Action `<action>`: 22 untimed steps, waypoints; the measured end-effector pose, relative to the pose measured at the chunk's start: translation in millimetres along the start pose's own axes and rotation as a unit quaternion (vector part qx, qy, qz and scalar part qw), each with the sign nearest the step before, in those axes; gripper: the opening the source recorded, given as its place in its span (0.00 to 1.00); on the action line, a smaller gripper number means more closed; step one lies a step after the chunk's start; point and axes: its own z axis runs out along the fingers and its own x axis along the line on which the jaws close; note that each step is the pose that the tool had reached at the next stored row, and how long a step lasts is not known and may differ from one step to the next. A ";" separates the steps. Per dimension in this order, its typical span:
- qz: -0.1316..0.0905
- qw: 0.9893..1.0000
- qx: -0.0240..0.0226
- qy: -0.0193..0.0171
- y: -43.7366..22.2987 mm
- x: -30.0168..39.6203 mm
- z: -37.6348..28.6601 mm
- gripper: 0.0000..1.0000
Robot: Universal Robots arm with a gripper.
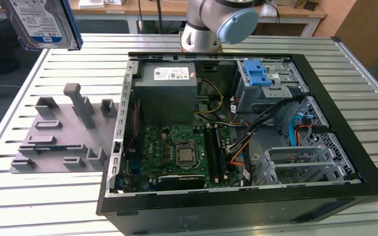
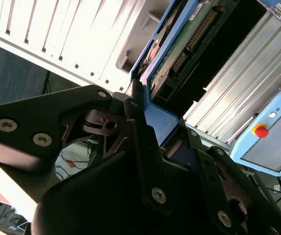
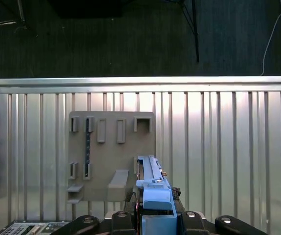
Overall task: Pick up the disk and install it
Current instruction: 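Pick up the disk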
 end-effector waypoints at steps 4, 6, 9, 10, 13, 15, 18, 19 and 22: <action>0.000 1.000 0.000 0.000 -1.7 3.2 0.0 0.36; 0.000 1.000 0.000 0.000 -2.6 5.2 0.0 0.36; 0.000 1.000 0.000 0.000 -3.7 6.9 0.0 0.36; 0.000 1.000 0.000 0.000 -4.2 6.9 0.0 0.36; 0.000 1.000 0.000 0.000 -6.6 7.0 -0.1 0.36; 0.000 1.000 0.000 0.000 -8.6 6.9 -0.1 0.36; 0.000 1.000 0.000 0.000 -11.6 6.9 -0.1 0.36; 0.000 1.000 0.000 0.000 -12.6 6.8 -0.1 0.36; 0.000 1.000 0.000 0.000 -15.4 6.8 -0.2 0.36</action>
